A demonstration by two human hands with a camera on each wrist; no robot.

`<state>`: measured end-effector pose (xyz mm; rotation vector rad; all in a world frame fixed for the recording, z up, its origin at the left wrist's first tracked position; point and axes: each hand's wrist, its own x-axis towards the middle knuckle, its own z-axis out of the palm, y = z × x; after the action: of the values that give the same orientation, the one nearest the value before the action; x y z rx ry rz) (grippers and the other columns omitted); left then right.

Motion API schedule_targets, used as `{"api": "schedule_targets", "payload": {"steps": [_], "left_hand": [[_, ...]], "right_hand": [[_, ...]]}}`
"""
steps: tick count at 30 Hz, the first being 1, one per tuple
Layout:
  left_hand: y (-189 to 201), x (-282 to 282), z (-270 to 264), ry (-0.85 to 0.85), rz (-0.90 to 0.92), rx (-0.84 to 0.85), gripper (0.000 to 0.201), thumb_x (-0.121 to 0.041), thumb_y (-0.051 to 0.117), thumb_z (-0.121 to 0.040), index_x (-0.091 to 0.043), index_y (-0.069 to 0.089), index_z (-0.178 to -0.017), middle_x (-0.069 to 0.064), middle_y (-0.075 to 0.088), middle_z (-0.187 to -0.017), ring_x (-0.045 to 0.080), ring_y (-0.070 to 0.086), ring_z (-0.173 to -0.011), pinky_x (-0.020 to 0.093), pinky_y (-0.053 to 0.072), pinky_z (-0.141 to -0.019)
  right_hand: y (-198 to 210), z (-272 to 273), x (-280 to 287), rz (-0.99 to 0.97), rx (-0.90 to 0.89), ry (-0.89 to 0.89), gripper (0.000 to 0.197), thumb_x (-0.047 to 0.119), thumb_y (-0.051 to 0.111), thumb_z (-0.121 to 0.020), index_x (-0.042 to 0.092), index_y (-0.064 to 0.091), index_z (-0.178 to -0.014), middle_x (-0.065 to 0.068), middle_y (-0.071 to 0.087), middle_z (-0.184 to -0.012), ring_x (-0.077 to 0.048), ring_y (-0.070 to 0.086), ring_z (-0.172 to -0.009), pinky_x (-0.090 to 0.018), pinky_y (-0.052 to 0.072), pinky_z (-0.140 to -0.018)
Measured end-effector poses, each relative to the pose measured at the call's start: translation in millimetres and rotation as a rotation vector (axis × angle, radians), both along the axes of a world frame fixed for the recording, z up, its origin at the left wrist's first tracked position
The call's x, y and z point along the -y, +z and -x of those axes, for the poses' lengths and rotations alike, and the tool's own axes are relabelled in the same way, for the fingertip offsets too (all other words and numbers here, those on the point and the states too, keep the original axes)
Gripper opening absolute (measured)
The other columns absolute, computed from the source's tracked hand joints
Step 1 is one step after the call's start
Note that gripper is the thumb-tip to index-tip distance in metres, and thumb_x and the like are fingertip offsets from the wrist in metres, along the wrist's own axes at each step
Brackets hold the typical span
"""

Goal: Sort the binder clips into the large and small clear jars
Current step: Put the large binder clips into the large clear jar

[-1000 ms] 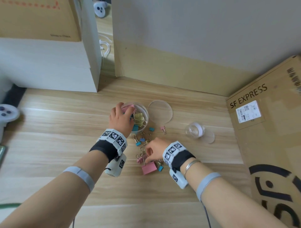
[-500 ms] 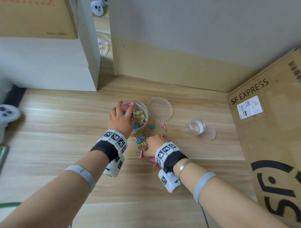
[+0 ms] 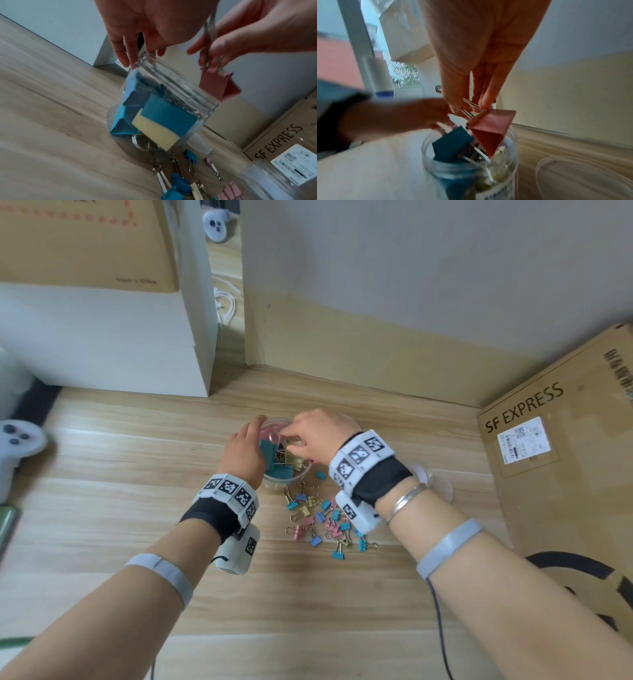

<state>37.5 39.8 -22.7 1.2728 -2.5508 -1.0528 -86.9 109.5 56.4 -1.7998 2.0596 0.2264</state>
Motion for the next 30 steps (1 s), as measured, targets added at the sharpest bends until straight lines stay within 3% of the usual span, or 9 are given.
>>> {"api": "schedule_targets", "payload": {"steps": [5,8,14,18,20,22,24,26,30], "left_hand": [[-0.9,8.3,-1.7,0.044,-0.075,0.009,0.046,0.001,0.041,-0.088,-0.014,0.039,-0.131,0.020,0.059,-0.122,0.037,0.057,-0.107,0.039,0.044,-0.083],[-4.4,12.8,-2.5,0.062,-0.102,-0.023,0.044,0.003,0.040,-0.087,-0.014,0.043,-0.128,0.020,0.061,-0.120,0.037,0.058,-0.106,0.040,0.046,-0.085],[-9.1,11.7,1.8,0.047,-0.040,-0.069,0.036,-0.007,0.035,-0.094,-0.010,0.045,-0.128,0.015,0.056,-0.129,0.036,0.056,-0.110,0.040,0.045,-0.089],[-16.5,4.6,3.5,0.005,0.013,-0.051,0.043,-0.023,0.044,-0.094,-0.016,0.038,-0.136,0.014,0.048,-0.136,0.037,0.050,-0.117,0.045,0.044,-0.095],[-18.4,1.7,4.2,-0.007,0.007,-0.031,0.045,-0.023,0.045,-0.094,-0.019,0.035,-0.138,0.014,0.046,-0.137,0.037,0.050,-0.118,0.045,0.045,-0.095],[-18.0,0.0,5.5,-0.003,-0.004,-0.033,0.047,-0.024,0.045,-0.094,-0.021,0.034,-0.139,0.014,0.045,-0.136,0.036,0.050,-0.117,0.045,0.046,-0.094],[-17.6,0.0,7.0,0.009,-0.012,-0.032,0.048,-0.025,0.046,-0.093,-0.023,0.032,-0.139,0.014,0.045,-0.136,0.035,0.051,-0.116,0.045,0.047,-0.094],[-18.1,0.1,7.8,0.012,-0.013,-0.025,0.049,-0.027,0.047,-0.093,-0.024,0.031,-0.139,0.014,0.045,-0.136,0.035,0.051,-0.116,0.045,0.047,-0.094],[-19.4,0.3,8.3,0.021,-0.027,-0.016,0.052,-0.028,0.051,-0.091,-0.026,0.031,-0.139,0.014,0.043,-0.136,0.034,0.049,-0.119,0.043,0.045,-0.097]], "right_hand": [[-33.4,-14.4,18.0,-0.063,-0.149,0.191,0.036,0.023,0.039,-0.097,0.017,0.050,-0.131,-0.007,0.057,-0.121,-0.025,0.055,-0.111,-0.034,0.049,-0.082],[-47.3,-12.7,20.4,-0.081,-0.157,0.195,0.035,0.023,0.042,-0.097,0.017,0.050,-0.130,-0.007,0.056,-0.123,-0.027,0.052,-0.116,-0.042,0.050,-0.089],[-55.9,-3.8,21.0,-0.049,-0.173,0.170,0.037,0.035,0.051,-0.092,0.018,0.055,-0.126,-0.003,0.060,-0.119,-0.023,0.048,-0.115,-0.036,0.046,-0.088],[-54.4,9.7,3.6,0.132,0.052,-0.073,0.039,0.042,0.049,-0.091,0.028,0.054,-0.126,0.001,0.063,-0.114,-0.017,0.053,-0.107,-0.033,0.047,-0.087],[-60.8,26.0,-7.5,0.264,0.152,-0.299,0.035,0.036,0.045,-0.094,0.026,0.054,-0.126,0.001,0.064,-0.117,-0.016,0.059,-0.103,-0.031,0.049,-0.087],[-71.6,51.6,-19.5,0.292,0.114,-0.511,0.034,0.027,0.047,-0.094,0.023,0.051,-0.128,-0.001,0.061,-0.121,-0.017,0.061,-0.097,-0.031,0.053,-0.083],[-84.2,76.5,-30.4,0.138,0.073,-0.677,0.043,0.027,0.053,-0.091,0.022,0.044,-0.133,-0.006,0.053,-0.132,-0.025,0.055,-0.112,-0.039,0.048,-0.095],[-94.6,91.2,-37.2,-0.060,0.093,-0.801,0.063,0.036,0.060,-0.085,0.028,0.031,-0.141,-0.010,0.034,-0.147,-0.035,0.032,-0.134,-0.049,0.033,-0.108],[-103.7,92.9,-39.1,-0.245,0.201,-0.806,0.107,0.052,0.073,-0.069,0.041,0.000,-0.146,-0.006,-0.009,-0.158,-0.043,-0.006,-0.142,-0.060,0.013,-0.111]]}}
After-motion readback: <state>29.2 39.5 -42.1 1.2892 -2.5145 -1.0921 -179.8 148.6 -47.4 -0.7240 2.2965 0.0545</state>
